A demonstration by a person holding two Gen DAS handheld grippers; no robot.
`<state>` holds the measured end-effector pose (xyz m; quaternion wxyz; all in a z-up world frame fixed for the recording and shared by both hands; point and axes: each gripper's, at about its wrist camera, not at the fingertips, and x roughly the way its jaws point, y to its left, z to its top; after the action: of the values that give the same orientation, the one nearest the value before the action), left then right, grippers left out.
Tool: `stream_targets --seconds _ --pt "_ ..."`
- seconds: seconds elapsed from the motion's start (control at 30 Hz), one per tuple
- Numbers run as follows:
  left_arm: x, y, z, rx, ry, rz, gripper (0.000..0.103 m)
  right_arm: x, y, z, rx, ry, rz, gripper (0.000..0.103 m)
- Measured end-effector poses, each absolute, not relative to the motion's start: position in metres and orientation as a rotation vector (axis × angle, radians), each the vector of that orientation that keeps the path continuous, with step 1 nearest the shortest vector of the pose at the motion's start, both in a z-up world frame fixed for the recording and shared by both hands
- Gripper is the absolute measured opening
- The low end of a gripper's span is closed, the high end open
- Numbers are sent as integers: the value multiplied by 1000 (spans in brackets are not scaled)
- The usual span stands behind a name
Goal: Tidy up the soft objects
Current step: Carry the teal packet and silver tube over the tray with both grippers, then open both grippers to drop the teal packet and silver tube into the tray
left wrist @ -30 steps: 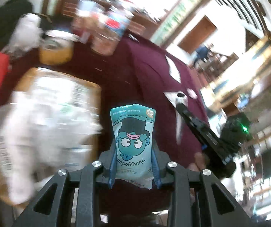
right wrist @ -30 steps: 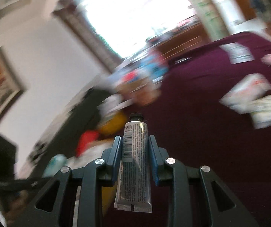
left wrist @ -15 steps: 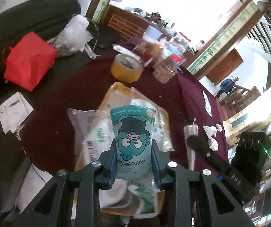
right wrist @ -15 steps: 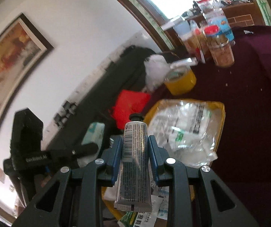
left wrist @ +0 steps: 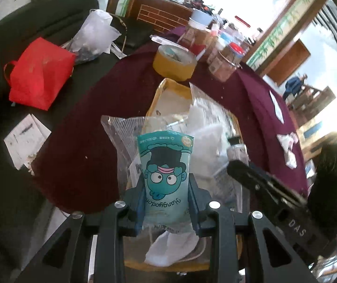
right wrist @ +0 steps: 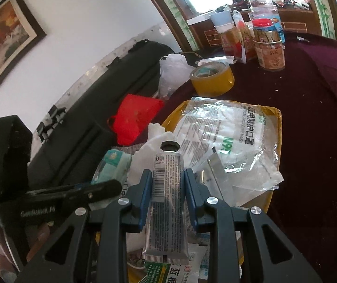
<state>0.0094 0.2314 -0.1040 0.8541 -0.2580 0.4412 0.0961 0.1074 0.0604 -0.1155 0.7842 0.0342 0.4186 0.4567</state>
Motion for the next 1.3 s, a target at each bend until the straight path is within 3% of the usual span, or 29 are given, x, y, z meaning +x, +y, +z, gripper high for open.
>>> stream_targets --seconds 0.33,0.43,0.5,0.67,0.9,1.3 --pt "8 225 -122 -555 976 155 44 99 64 -127 42 915 923 28" --pt "6 222 -121 -553 967 149 59 101 59 -125 71 919 923 29" --pt "1 223 -118 -564 944 132 71 101 54 -121 94 909 935 45" --pt "-15 227 -108 -604 877 107 71 96 39 -105 138 859 962 51" --pt "-29 210 -82 -547 791 98 71 92 0 -88 190 801 998 68" --pt "-2 122 -59 -409 789 -39 71 133 -105 -111 376 851 865 71"
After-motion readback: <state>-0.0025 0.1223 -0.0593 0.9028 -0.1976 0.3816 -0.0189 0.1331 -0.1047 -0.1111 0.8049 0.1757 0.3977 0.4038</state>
